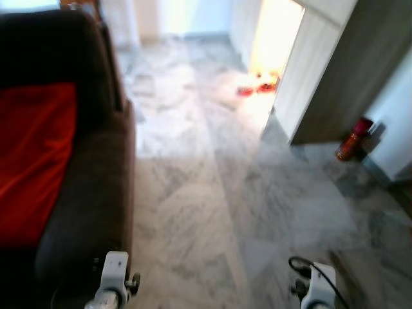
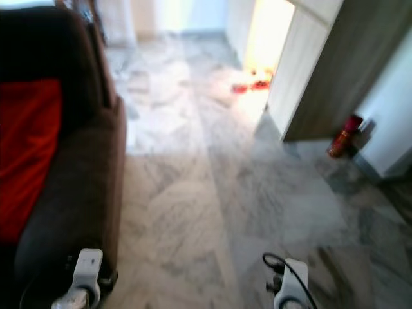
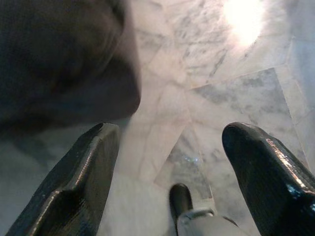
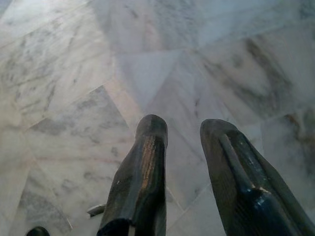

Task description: Move the pillow to the sofa from floor

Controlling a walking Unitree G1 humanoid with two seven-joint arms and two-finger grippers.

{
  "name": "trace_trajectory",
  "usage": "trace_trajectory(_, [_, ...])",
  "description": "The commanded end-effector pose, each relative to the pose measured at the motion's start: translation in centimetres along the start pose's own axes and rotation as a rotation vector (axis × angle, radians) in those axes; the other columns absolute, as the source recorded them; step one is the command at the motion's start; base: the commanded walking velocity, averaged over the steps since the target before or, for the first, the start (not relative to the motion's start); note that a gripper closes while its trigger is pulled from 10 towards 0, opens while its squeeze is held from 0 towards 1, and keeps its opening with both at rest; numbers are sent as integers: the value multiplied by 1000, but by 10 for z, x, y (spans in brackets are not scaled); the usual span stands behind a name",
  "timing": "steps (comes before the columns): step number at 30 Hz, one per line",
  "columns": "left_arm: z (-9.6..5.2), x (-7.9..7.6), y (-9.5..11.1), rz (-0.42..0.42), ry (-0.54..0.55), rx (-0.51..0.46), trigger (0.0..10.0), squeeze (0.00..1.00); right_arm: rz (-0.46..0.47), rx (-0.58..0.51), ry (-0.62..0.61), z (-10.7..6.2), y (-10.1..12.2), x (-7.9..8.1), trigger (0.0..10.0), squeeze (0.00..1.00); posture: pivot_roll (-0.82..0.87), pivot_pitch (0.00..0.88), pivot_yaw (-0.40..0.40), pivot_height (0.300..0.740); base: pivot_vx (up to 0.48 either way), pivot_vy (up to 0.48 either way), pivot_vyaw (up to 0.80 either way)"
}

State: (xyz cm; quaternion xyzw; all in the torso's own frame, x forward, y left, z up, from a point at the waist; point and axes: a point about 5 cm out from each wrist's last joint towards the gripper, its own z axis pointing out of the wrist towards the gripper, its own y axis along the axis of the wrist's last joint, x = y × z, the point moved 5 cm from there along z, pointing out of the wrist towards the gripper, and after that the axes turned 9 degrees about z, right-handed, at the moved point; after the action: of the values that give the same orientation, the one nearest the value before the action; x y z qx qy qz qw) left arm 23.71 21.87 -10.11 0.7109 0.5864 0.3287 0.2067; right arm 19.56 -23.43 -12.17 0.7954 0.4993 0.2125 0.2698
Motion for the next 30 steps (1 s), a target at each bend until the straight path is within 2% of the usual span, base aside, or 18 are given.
trace_trajectory(1, [0,-3,-1,9,-6,10,10000,0,-3,1,-2,0,1,-1,10000,0,78,17,-36,740,0,0,-731])
trace_trajectory(12, [0,-6,-1,-12,-29,9,10000,0,-4,2,-2,0,1,-1,10000,0,79,5,-33,740,0,0,-726])
trace_trajectory(30, [0,-9,-1,6,-43,8,10000,0,-5,6,-1,0,-1,0,10000,0,79,0,-28,740,0,0,-721])
